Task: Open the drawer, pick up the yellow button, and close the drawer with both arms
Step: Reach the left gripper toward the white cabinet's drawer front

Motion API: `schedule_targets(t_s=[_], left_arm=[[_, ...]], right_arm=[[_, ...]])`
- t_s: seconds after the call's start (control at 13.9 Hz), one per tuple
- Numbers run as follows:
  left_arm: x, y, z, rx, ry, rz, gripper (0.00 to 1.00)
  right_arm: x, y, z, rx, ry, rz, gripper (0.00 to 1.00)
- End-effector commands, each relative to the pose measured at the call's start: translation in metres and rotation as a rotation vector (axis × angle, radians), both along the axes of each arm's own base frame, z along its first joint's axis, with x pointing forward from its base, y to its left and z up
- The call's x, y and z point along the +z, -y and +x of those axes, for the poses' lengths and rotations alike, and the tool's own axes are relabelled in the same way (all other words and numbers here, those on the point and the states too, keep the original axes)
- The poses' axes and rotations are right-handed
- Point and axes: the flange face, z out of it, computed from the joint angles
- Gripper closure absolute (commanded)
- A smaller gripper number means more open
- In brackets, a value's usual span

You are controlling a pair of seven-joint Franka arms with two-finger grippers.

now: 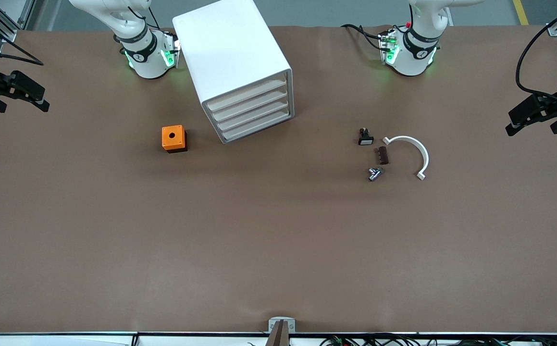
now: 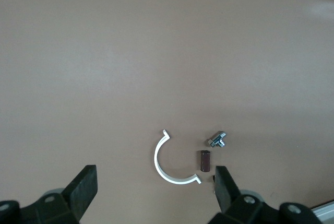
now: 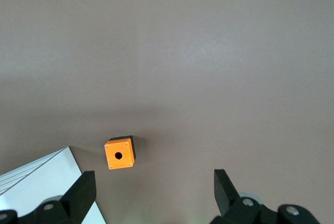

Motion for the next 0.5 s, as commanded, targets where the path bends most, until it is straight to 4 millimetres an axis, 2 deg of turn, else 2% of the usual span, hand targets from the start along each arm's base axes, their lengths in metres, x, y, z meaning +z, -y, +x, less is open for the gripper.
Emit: schedule_targets(t_s=[0.0, 0.43], left_arm=[[0.0048, 0.001, 0.0037, -0.007, 0.02, 0.019, 0.01], [0.0029, 0.0074, 0.0022, -0.012, 0.005, -0.002, 0.01]], right_arm=[[0.0036, 0.0008, -0.0059, -0.023, 0.004, -0.003, 0.0], [0.0034, -0.0005, -0.0062, -0.044, 0.0, 0.002, 0.0]])
